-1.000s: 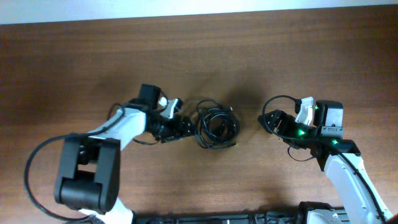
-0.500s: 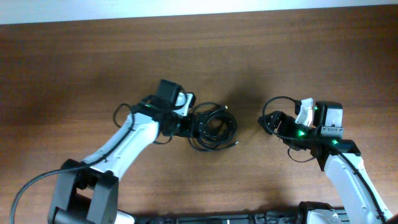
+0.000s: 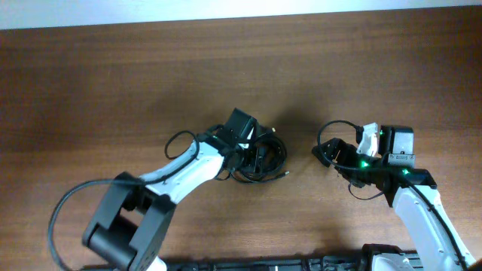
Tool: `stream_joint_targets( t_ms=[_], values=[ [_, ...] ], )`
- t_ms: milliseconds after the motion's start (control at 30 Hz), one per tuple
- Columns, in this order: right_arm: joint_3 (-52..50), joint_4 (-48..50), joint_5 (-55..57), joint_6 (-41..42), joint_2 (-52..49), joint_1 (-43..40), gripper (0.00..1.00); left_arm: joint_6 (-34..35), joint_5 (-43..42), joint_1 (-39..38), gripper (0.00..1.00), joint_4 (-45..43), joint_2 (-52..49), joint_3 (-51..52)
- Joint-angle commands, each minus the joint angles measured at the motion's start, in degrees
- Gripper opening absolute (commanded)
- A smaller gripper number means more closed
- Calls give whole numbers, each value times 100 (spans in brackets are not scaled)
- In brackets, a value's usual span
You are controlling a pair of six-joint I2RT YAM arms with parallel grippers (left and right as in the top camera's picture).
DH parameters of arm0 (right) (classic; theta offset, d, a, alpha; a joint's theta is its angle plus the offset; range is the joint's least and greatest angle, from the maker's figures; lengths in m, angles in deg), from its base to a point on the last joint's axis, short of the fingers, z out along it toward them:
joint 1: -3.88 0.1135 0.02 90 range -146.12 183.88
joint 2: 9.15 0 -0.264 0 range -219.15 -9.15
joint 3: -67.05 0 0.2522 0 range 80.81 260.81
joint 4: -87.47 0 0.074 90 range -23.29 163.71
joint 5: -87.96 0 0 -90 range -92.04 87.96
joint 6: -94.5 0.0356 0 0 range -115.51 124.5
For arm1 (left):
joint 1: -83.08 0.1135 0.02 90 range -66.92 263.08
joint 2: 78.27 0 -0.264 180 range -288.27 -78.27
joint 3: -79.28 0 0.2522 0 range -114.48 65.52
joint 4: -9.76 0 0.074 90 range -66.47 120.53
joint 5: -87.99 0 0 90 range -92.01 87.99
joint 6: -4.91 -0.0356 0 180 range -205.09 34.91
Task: Untangle cables
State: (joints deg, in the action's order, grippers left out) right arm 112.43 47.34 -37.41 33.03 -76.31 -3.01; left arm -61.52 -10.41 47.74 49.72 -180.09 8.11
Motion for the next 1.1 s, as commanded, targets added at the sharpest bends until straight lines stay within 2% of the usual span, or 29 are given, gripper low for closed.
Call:
stream_joint_targets(
  t_ms=[0, 133, 167, 267, 400, 533, 700, 1067],
  values=[
    [11, -55, 33, -2, -9, -26, 97, 66, 9, -20, 46, -50, -184, -44],
    [11, -81, 33, 0, -9, -26, 96, 61, 2, -15, 3, -66, -177, -46],
    [11, -94, 33, 0, -9, -26, 96, 55, 7, -13, 0, -63, -168, -46],
    [11, -136, 33, -2, -9, -26, 97, -391, 7, -13, 0, 35, -122, -111],
    [11, -133, 33, -2, -9, -26, 97, -1115, 9, -13, 0, 756, 138, -431],
    [11, -131, 33, 0, -9, -26, 97, -2201, -4, -15, 0, 1499, 555, -844],
    [11, -131, 28, -2, -9, -26, 99, -3233, -444, -15, 0, 1635, 940, -866],
    [11, -52, 4, -116, -9, -26, 99, -3246, -446, -15, 0, 1626, 970, -866]
  ],
)
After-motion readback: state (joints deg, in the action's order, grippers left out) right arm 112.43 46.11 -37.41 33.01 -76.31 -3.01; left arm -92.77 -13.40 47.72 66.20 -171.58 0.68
